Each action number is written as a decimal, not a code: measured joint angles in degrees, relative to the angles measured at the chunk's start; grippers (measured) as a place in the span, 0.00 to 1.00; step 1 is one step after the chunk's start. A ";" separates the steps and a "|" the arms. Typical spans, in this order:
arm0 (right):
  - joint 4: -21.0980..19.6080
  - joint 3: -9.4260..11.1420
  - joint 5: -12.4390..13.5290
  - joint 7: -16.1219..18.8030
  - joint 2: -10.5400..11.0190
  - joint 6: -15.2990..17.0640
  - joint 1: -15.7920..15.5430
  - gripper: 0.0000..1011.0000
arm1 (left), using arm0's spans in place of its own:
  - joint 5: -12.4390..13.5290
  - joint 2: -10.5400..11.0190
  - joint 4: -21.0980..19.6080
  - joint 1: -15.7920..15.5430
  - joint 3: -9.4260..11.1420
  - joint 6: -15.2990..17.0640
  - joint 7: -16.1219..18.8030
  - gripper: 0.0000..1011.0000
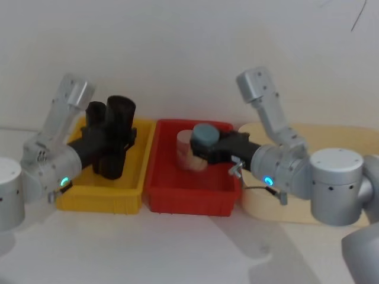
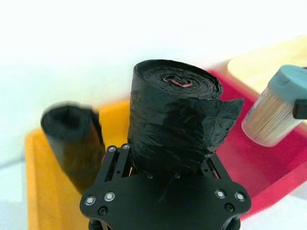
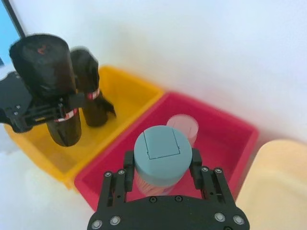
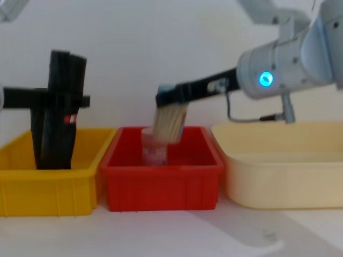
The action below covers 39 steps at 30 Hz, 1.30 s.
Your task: Pick up the garbage bag with the one hand and transfer it to the other hand.
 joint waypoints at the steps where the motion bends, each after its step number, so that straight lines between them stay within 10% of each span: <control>1: 0.00 0.00 0.00 0.00 0.00 0.00 0.00 0.66 | 0.15 0.02 -0.23 -0.38 0.12 0.38 -0.04 0.46; 17: -8.00 5.01 -0.68 -3.58 3.11 -2.02 -0.87 0.66 | 0.39 -1.21 3.20 -10.96 3.94 0.26 -7.62 0.46; 39: -14.85 12.52 -5.20 -11.46 8.26 1.79 -7.61 0.66 | -2.07 -10.71 28.75 -27.67 11.86 -10.45 -25.53 0.46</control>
